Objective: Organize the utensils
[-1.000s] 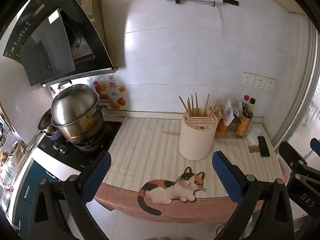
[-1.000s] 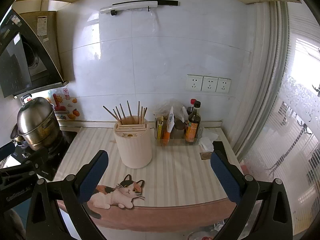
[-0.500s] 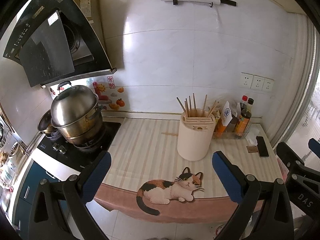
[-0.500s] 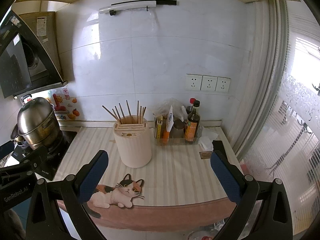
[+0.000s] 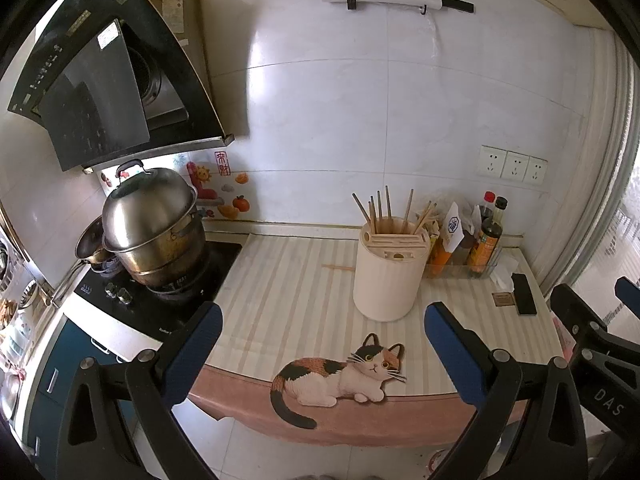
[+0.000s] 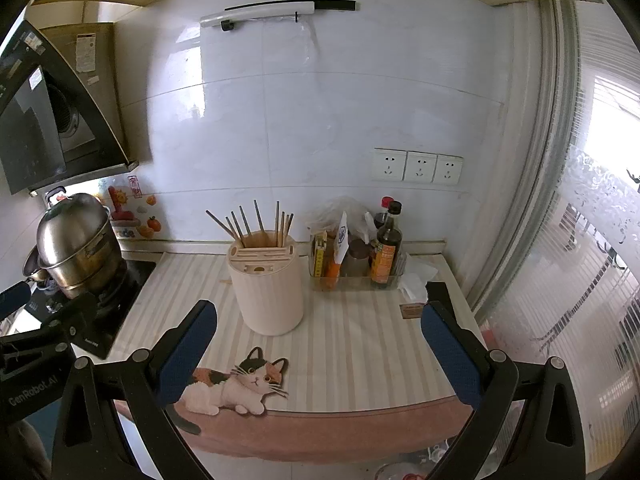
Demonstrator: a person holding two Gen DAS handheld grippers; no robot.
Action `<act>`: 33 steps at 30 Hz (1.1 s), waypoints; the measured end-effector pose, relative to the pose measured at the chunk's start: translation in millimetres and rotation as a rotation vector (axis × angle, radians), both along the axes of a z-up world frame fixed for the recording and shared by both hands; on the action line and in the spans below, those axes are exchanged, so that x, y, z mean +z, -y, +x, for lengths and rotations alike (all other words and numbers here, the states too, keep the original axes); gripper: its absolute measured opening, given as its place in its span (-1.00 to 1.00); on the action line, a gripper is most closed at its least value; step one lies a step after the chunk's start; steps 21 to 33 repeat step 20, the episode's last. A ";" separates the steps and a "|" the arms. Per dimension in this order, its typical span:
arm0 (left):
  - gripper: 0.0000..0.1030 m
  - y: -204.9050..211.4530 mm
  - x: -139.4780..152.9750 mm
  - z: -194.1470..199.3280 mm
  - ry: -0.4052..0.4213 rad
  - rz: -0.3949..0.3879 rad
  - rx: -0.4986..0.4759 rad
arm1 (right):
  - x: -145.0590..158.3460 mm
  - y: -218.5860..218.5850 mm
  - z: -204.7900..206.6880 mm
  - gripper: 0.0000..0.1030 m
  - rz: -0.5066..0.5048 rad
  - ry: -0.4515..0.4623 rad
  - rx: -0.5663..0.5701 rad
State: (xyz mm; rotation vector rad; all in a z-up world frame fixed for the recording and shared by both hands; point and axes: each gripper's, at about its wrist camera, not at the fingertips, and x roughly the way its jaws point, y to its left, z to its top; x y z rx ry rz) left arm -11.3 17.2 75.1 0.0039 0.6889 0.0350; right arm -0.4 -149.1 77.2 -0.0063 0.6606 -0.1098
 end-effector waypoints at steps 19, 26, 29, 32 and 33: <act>1.00 -1.3 3.5 -1.1 0.013 -0.004 0.017 | 2.9 1.4 2.1 1.00 -0.001 0.011 0.022; 1.00 -1.2 4.4 -0.1 0.011 -0.005 0.016 | 2.8 1.5 2.2 1.00 0.000 0.011 0.021; 1.00 -1.2 4.4 -0.1 0.011 -0.005 0.016 | 2.8 1.5 2.2 1.00 0.000 0.011 0.021; 1.00 -1.2 4.4 -0.1 0.011 -0.005 0.016 | 2.8 1.5 2.2 1.00 0.000 0.011 0.021; 1.00 -1.2 4.4 -0.1 0.011 -0.005 0.016 | 2.8 1.5 2.2 1.00 0.000 0.011 0.021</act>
